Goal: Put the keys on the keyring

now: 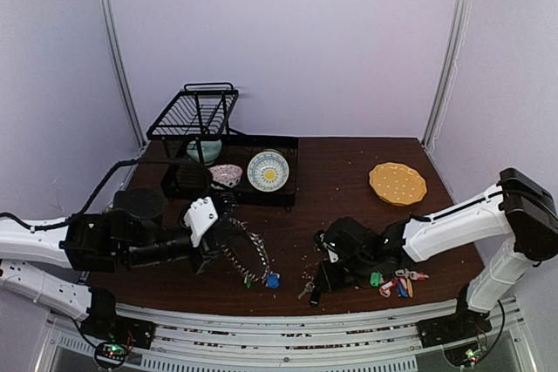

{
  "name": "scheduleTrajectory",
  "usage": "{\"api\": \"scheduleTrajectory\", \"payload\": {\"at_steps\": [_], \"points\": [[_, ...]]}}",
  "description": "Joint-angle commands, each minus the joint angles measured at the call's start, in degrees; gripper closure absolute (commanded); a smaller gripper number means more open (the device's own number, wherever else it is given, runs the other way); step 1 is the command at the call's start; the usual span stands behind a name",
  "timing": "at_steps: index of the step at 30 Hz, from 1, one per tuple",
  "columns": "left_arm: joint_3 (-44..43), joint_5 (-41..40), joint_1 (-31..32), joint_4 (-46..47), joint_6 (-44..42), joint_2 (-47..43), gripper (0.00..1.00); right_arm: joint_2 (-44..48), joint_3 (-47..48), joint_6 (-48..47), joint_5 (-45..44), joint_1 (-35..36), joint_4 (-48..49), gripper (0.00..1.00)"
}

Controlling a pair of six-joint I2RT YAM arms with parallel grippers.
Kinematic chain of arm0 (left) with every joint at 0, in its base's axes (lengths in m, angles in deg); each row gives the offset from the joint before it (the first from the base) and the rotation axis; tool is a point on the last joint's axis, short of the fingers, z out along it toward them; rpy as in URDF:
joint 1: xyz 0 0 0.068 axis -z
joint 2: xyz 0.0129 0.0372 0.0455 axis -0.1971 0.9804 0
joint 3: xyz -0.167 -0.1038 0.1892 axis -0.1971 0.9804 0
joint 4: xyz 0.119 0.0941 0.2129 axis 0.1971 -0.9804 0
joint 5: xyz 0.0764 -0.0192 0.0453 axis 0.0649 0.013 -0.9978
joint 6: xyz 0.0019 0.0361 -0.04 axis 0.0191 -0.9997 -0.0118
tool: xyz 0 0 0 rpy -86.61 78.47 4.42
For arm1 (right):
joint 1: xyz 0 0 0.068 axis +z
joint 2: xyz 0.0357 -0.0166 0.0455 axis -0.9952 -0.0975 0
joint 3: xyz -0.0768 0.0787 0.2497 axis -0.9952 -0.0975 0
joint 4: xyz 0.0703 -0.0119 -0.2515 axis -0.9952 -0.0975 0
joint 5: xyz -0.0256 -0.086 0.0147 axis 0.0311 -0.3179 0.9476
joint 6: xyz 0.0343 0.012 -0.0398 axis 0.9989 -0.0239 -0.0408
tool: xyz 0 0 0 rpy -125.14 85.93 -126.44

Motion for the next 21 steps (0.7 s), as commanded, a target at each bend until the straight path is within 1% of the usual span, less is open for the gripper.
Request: {"api": "scheduleTrajectory", "payload": {"at_steps": [1, 3, 4, 7, 11, 15, 18, 21], "points": [[-1.11, 0.14, -0.09, 3.52, -1.61, -2.23, 1.00, 0.93, -1.71, 2.61, -0.49, 0.74, -0.82, 0.89], [-0.50, 0.08, -0.05, 4.09, -2.03, -2.57, 1.00, 1.19, -1.81, 2.76, -0.94, 0.99, -0.73, 0.95], [-0.23, 0.18, -0.09, 4.42, -2.24, -2.57, 1.00, 1.34, -1.76, 2.67, -1.39, 1.03, -0.84, 1.00], [0.29, 0.46, -0.12, 5.60, -3.10, -2.07, 1.00, 2.38, -1.38, 1.71, -2.06, 1.00, -1.49, 1.00], [0.24, 1.46, -0.04, 7.58, -5.40, -0.49, 1.00, 6.70, 1.11, -2.06, -4.26, 1.30, -6.47, 1.00], [-1.83, 3.52, -0.08, 8.75, -8.65, 1.47, 1.00, 13.59, 5.52, -8.83, -4.57, 2.02, -10.32, 1.00], [-4.09, 5.45, -0.13, 8.68, -12.71, 2.49, 1.00, 18.24, 9.94, -14.87, -3.99, 2.49, -11.59, 1.00], [-5.40, 5.95, -0.13, 9.62, -15.76, 3.68, 1.00, 20.78, 14.36, -20.72, -1.10, 2.74, -11.10, 1.00]]}}
